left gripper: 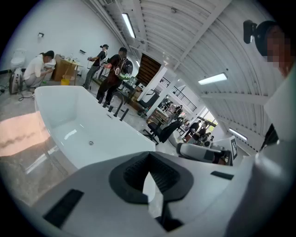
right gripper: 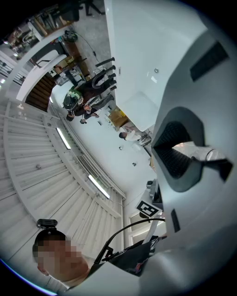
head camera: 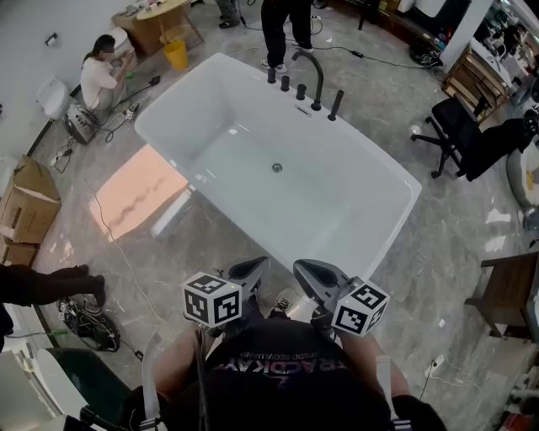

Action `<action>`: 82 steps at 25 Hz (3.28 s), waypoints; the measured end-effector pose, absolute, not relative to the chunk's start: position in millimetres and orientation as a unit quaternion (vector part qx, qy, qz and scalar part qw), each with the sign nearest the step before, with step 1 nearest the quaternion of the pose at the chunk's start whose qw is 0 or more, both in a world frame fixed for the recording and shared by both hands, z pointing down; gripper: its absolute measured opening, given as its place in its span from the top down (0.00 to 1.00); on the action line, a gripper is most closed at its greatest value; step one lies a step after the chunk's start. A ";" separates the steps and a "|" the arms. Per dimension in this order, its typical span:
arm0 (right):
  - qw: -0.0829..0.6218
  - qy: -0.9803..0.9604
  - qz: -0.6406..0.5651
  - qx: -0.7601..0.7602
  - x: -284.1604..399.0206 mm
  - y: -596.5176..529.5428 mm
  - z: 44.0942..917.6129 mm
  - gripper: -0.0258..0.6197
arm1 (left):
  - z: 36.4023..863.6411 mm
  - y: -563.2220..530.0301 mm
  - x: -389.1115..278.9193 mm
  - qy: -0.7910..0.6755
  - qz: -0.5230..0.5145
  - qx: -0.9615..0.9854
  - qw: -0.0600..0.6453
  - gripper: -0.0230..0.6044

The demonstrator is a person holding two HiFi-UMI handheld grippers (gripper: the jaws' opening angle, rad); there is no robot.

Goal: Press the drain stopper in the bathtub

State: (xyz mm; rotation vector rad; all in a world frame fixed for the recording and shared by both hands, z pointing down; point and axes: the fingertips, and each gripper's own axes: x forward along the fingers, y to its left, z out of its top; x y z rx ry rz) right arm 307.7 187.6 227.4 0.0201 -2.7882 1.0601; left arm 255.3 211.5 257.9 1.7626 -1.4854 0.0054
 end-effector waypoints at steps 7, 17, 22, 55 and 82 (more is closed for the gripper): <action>0.078 -0.932 0.354 0.010 313.3 184.1 226.0 0.94 | 257.2 207.4 261.7 -0.583 0.006 0.702 0.408 0.96; 0.058 -0.932 0.358 0.003 317.0 177.4 223.1 0.94 | 261.6 199.2 266.0 -0.578 0.009 0.704 0.412 0.96; 0.063 -0.932 0.357 0.005 316.9 178.1 222.3 0.94 | 260.9 199.2 267.0 -0.576 0.011 0.705 0.413 0.96; 0.050 -0.925 0.376 0.016 316.5 177.4 222.0 0.94 | 254.7 206.8 260.1 -0.582 0.009 0.702 0.410 0.96; 0.035 -0.922 0.384 0.044 273.4 174.6 211.6 0.94 | 239.0 211.4 202.3 -0.580 0.005 0.708 0.402 0.96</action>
